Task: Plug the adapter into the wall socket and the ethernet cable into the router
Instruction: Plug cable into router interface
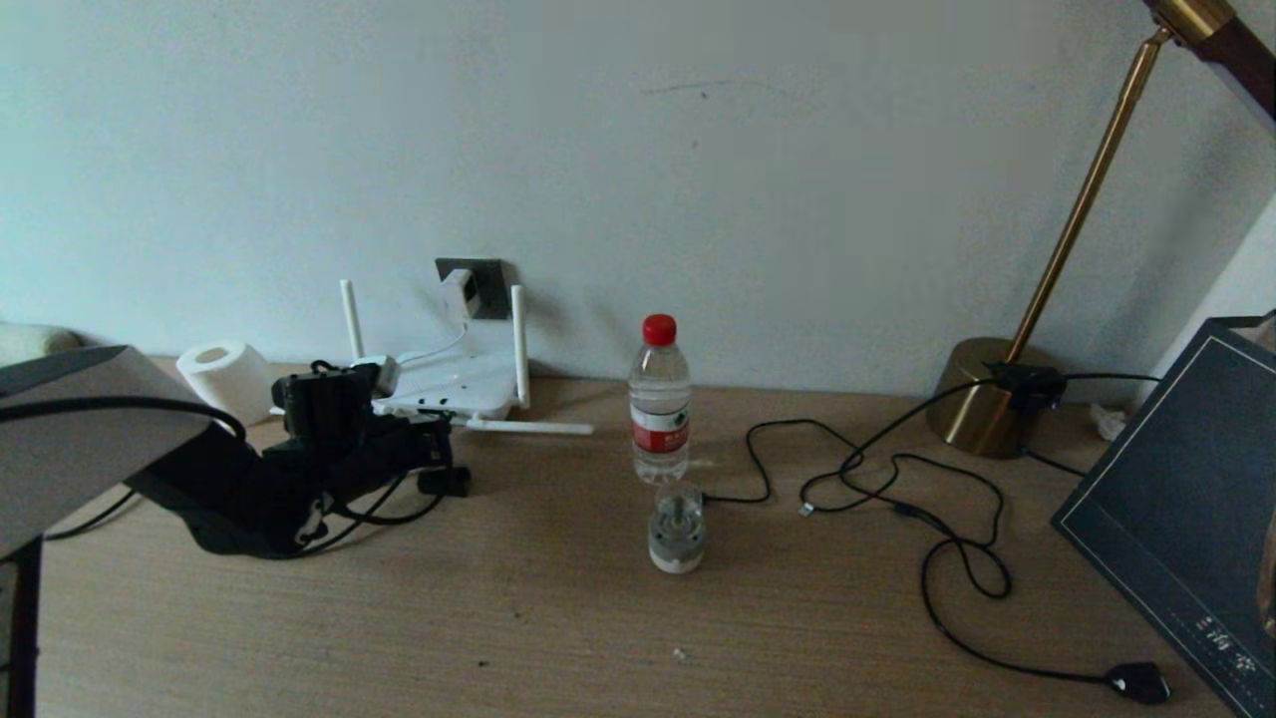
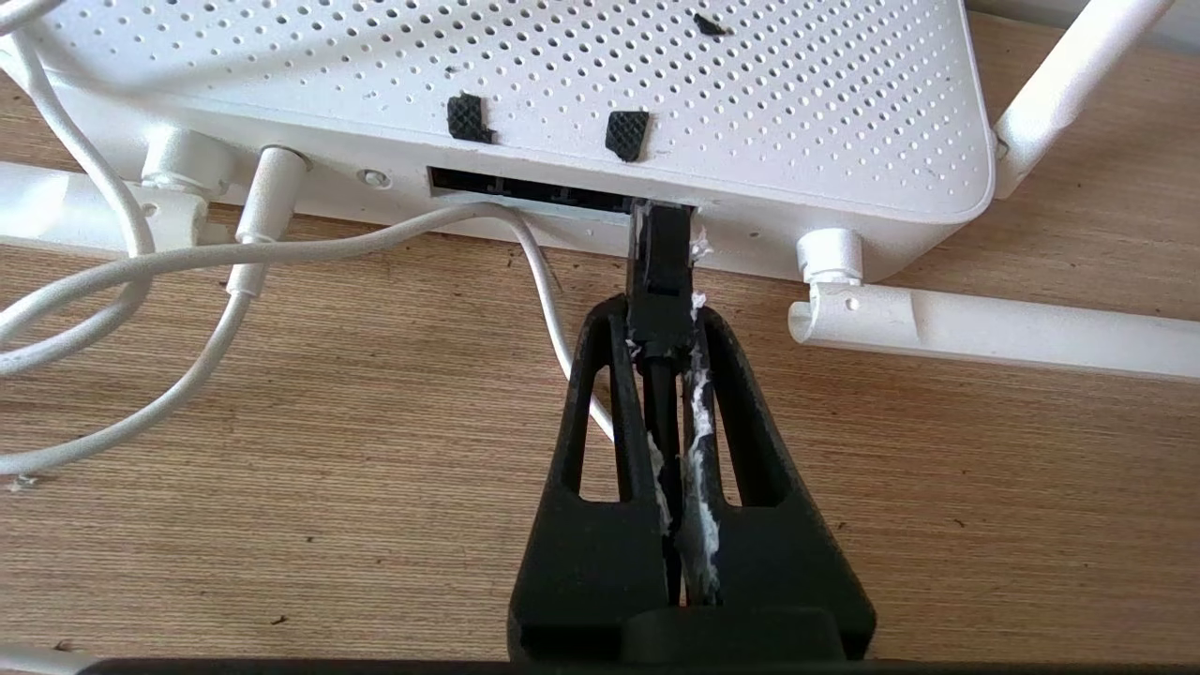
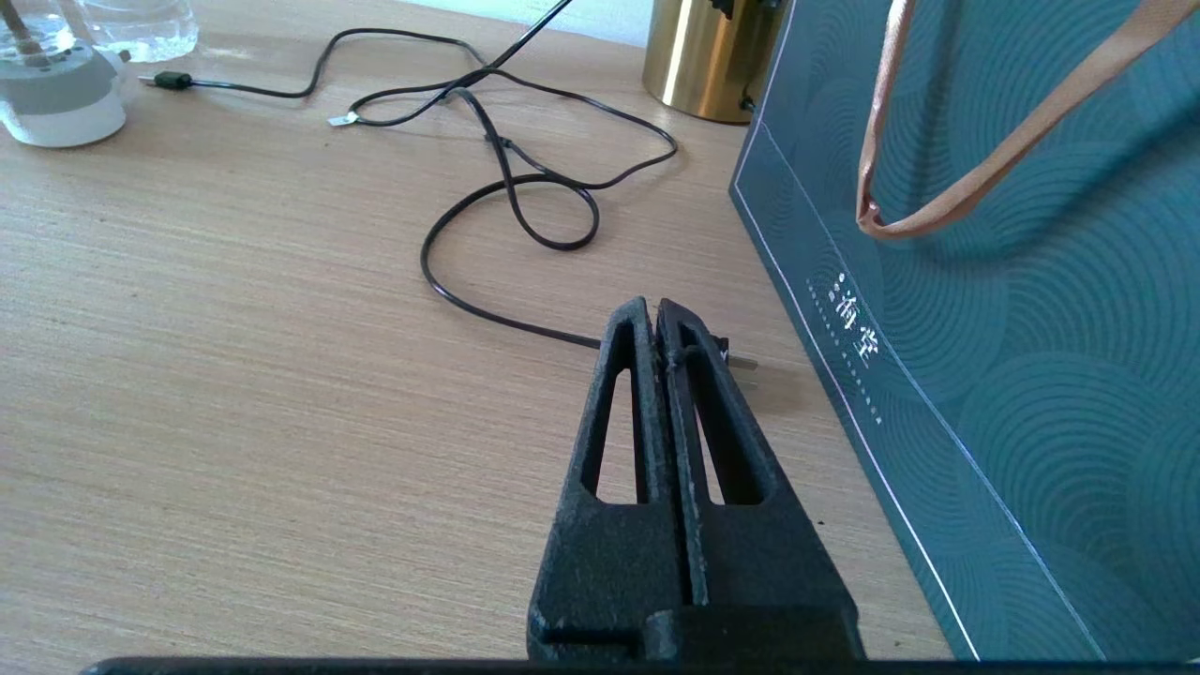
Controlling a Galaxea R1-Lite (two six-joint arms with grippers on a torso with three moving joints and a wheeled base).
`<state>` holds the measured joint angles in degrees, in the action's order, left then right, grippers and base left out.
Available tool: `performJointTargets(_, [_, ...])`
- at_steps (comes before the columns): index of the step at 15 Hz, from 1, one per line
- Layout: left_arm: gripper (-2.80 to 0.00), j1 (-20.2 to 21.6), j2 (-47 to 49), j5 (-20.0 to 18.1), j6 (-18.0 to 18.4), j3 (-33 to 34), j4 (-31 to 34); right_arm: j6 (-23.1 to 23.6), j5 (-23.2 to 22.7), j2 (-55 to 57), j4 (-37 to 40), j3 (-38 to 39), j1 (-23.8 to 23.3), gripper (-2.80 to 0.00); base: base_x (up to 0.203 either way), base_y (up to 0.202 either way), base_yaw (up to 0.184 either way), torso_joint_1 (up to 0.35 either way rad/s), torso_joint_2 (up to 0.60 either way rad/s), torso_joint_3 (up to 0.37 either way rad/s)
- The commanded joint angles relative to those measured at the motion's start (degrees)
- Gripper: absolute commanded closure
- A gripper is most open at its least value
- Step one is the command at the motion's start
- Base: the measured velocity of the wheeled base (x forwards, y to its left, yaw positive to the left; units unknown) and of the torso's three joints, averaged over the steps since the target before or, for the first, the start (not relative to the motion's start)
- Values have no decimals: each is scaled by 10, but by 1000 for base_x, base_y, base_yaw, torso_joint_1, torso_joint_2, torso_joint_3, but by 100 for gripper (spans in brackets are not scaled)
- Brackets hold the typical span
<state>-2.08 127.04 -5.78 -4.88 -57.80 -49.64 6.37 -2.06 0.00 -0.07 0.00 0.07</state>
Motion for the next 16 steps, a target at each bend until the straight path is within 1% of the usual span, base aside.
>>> performJointTargets(1, [0, 0, 1, 0, 0, -2, -5, 0, 0, 1, 0, 0, 0, 0, 0, 0, 0, 0, 0, 0])
performJointTargets(5, [0, 0, 0, 0, 0, -9, 5, 0, 0, 1, 0, 0, 0, 0, 0, 0, 0, 0, 0, 0])
performJointTargets(16, [0, 1, 7, 0, 0, -15, 8, 0, 0, 1, 0, 0, 0, 0, 0, 0, 0, 0, 0, 0])
